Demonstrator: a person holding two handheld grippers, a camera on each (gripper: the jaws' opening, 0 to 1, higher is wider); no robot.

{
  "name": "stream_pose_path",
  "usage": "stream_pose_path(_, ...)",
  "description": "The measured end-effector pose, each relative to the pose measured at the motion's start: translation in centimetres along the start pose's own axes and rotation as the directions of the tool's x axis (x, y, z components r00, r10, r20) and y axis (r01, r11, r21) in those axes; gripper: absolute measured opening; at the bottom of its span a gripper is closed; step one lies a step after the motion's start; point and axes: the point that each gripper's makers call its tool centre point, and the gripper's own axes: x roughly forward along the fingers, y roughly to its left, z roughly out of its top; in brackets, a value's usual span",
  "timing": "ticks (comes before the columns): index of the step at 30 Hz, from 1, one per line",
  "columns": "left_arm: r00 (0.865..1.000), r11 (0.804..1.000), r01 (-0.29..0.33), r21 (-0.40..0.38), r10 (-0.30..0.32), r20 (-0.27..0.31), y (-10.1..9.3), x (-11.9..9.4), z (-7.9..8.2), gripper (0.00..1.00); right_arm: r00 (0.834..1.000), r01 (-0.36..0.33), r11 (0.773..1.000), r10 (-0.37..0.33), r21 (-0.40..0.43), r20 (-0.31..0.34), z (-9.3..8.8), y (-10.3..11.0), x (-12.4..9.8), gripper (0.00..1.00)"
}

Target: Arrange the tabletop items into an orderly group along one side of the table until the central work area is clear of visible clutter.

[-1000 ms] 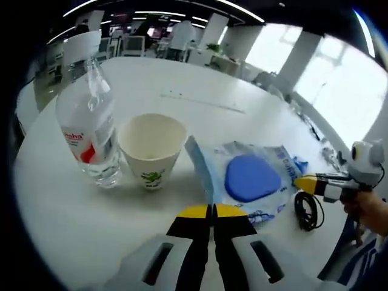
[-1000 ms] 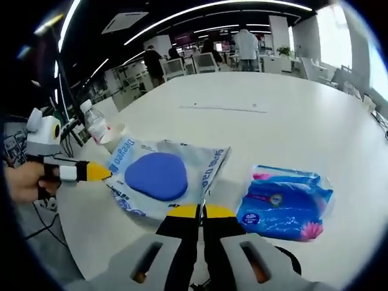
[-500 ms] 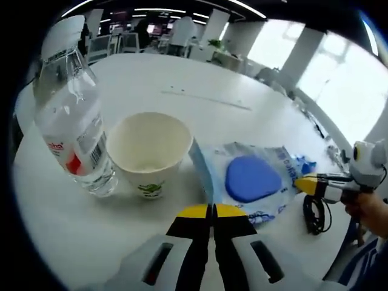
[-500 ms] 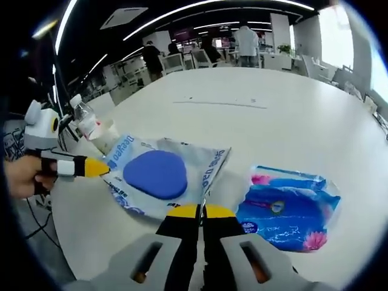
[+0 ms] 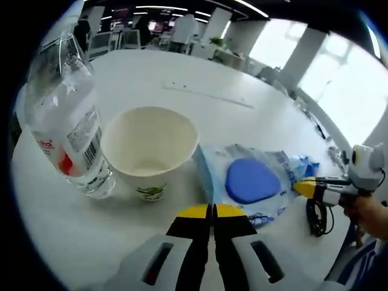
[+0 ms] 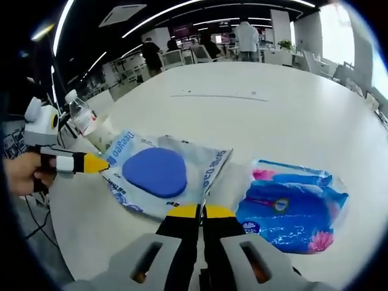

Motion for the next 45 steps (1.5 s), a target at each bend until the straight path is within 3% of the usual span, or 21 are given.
stream_pose_path(16,1.000,0.999,-0.016,-0.037,0.015,-0.010,0.35,0.39,-0.86,0.00,0.999,0.009,1.000,-0.009,-0.014,-0.037,-0.71,-0.12,0.27,0.00)
stream_pose_path(45,1.000,0.997,-0.027,-0.072,0.027,0.000,0.86,0.77,-0.99,0.00,0.999,0.030,0.999,-0.030,0.012,-0.030,-0.69,-0.52,0.95,0.00)
